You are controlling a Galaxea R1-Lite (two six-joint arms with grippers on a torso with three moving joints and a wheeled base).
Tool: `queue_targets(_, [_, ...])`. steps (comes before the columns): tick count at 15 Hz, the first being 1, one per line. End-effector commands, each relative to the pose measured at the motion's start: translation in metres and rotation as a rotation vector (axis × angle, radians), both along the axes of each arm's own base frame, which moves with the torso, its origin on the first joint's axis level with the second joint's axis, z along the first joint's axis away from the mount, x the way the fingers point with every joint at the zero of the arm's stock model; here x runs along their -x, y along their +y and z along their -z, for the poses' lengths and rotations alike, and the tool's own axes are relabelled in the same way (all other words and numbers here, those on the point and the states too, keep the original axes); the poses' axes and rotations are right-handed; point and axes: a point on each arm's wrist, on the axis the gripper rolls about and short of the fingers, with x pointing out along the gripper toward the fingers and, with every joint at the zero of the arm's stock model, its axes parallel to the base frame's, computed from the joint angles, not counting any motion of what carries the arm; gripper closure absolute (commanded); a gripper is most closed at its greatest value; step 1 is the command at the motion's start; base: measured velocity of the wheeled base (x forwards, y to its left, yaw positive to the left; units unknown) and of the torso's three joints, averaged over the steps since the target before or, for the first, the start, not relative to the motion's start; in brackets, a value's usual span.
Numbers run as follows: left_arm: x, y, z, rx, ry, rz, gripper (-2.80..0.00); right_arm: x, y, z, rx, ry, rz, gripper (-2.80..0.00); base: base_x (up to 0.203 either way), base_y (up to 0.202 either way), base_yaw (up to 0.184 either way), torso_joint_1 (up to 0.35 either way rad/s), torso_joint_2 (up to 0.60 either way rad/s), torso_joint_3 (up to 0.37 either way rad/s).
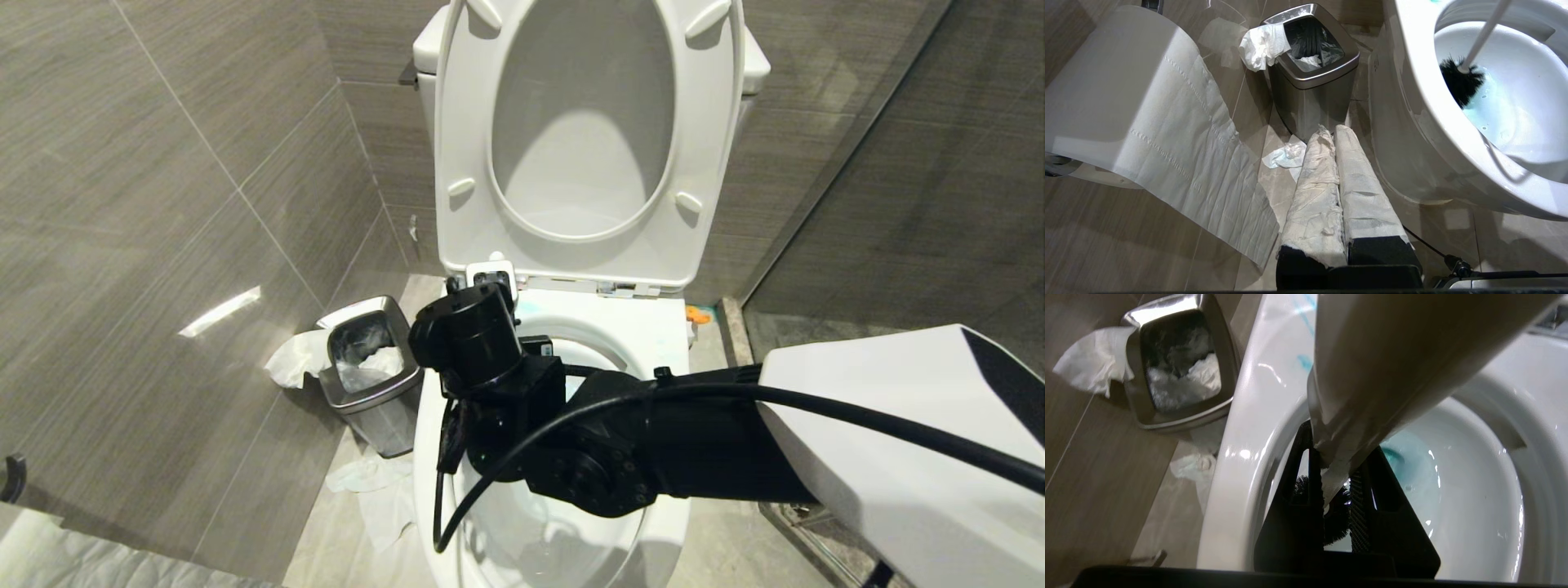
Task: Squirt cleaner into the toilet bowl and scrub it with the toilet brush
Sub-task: Scrub the toilet bowl
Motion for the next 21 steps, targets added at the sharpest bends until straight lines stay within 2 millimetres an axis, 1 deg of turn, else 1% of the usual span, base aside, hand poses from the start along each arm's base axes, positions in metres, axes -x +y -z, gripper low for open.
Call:
queue_targets(1, [0.000, 0.000, 0.001, 0.000, 0.004, 0.001, 0.00, 0.028, -0.009, -0.008, -0.002, 0.023, -0.026, 0.00, 0.000, 0.000, 0.000, 0.000, 0.00, 0.000])
queue_targets(3, [0.000, 0.000, 0.000, 0.000, 0.003, 0.000, 0.00, 0.048, -0.023, -0.001, 0.014, 0.059, -0.024, 0.00, 0.000, 0.000, 0.000, 0.000, 0.00, 0.000])
queue_targets(6, [0.000, 0.000, 0.000, 0.000, 0.003, 0.000, 0.00, 0.069, -0.053, -0.003, 0.005, 0.091, 0.000, 0.00, 0.000, 0.000, 0.000, 0.000, 0.00, 0.000])
queue_targets(8, [0.000, 0.000, 0.000, 0.000, 0.003, 0.000, 0.00, 0.076, -0.073, -0.006, 0.006, 0.101, 0.016, 0.00, 0.000, 0.000, 0.000, 0.000, 0.00, 0.000])
queue_targets(9, [0.000, 0.000, 0.000, 0.000, 0.003, 0.000, 0.00, 0.076, -0.082, -0.008, 0.003, 0.101, 0.037, 0.00, 0.000, 0.000, 0.000, 0.000, 0.00, 0.000])
queue_targets(10, [0.000, 0.000, 0.000, 0.000, 0.003, 0.000, 0.00, 0.072, -0.093, -0.010, 0.004, 0.096, 0.072, 0.00, 0.000, 0.000, 0.000, 0.000, 0.00, 0.000])
queue_targets(12, [0.000, 0.000, 0.000, 0.000, 0.003, 0.000, 0.00, 0.060, -0.112, -0.016, -0.006, 0.085, 0.144, 0.00, 0.000, 0.000, 0.000, 0.000, 0.00, 0.000])
queue_targets(15, [0.000, 0.000, 0.000, 0.000, 0.003, 0.000, 0.00, 0.032, -0.138, -0.016, -0.012, 0.085, 0.250, 0.00, 0.000, 0.000, 0.000, 0.000, 0.00, 0.000])
queue_targets(16, [0.000, 0.000, 0.000, 0.000, 0.003, 0.000, 0.00, 0.022, -0.143, -0.013, -0.010, 0.089, 0.277, 0.00, 0.000, 0.000, 0.000, 0.000, 0.00, 0.000])
queue_targets(18, [0.000, 0.000, 0.000, 0.000, 0.003, 0.000, 0.00, 0.007, -0.140, -0.010, -0.018, 0.087, 0.302, 0.00, 0.000, 0.000, 0.000, 0.000, 0.00, 0.000])
queue_targets(21, [0.000, 0.000, 0.000, 0.000, 0.003, 0.000, 0.00, -0.019, -0.121, -0.008, -0.047, 0.066, 0.310, 0.00, 0.000, 0.000, 0.000, 0.000, 0.00, 0.000])
